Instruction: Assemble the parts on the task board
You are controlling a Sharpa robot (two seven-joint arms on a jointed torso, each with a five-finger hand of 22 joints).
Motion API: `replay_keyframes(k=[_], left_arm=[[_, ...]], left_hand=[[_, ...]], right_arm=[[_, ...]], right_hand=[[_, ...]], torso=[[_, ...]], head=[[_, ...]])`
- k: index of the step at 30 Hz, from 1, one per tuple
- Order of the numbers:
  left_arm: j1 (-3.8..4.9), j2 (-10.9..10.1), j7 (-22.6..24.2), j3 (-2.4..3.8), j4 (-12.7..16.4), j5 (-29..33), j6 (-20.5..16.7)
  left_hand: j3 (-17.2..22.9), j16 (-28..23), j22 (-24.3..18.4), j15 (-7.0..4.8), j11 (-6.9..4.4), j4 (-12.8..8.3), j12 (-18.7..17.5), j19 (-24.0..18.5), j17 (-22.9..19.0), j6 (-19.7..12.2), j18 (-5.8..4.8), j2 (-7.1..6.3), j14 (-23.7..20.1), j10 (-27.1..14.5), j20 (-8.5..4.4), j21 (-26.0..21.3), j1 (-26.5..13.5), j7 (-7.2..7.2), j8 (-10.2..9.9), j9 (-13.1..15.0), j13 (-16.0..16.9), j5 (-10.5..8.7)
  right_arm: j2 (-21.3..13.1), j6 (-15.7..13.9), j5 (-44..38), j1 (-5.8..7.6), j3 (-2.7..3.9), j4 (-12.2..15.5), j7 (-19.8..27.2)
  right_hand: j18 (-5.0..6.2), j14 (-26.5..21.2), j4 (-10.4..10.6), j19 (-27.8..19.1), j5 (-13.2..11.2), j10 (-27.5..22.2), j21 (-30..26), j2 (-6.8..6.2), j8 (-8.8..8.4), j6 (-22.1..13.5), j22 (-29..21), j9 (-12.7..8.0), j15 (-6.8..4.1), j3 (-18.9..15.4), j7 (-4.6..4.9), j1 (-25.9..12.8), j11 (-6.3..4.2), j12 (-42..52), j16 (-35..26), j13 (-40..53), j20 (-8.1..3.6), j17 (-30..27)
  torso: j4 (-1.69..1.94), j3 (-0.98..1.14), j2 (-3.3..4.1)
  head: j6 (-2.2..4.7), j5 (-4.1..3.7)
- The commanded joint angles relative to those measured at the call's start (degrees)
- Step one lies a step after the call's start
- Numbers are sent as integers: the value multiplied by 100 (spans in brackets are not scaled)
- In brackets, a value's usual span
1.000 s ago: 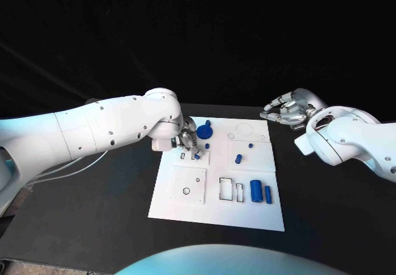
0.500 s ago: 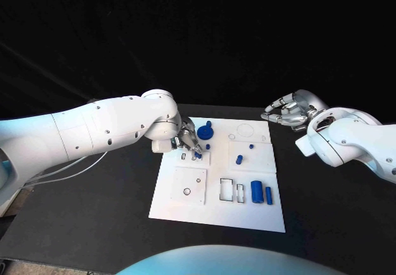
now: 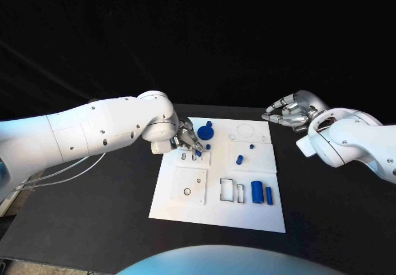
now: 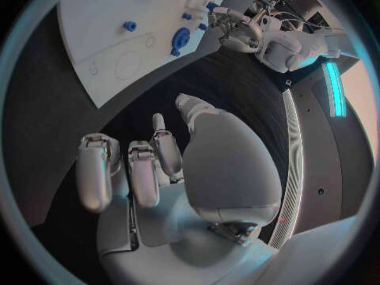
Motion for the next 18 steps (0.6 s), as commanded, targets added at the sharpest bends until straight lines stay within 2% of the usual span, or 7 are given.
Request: replay_keyframes(k=[1,10,18], left_arm=[[-10,-32,171,-14,82,-291,-161],[-43,-171,216,-76,311,-743,-309],[-137,-292,332,-99,477,-1172,-684]], left_hand=[[1039,21,1369,-51,-2,-1087,-41,466,1510,91,-32,-22,606,25,-25,-17,-51,-29,32,12,-13,15],[1012,21,1375,-61,-10,-1168,-51,471,1510,167,-34,-80,606,71,-33,-13,-73,-40,72,8,-22,30],[1039,21,1394,-84,-30,-1241,27,488,1510,244,-40,-108,606,184,-53,2,-102,-61,119,-1,62,199]], right_arm=[[-4,60,-45,-5,-1,2,-4],[-19,50,-39,-12,-1,3,6],[-38,26,-38,-15,-1,8,19]], right_hand=[[71,546,0,88,26,0,-33,-36,35,12,1045,8,-35,43,8,-52,-5,-3,-27,120,-40,1369],[73,546,4,83,26,1,-43,-34,37,11,1041,10,-35,44,9,-63,-5,-2,-28,120,-40,1367],[73,545,9,83,30,-4,-45,-29,39,10,1040,14,-36,49,8,-76,-5,-10,-30,111,-41,1362]], torso=[[2,-2,4],[-4,-2,5],[-3,-5,9]], head=[[-7,-1],[-22,-2],[-35,-10]])
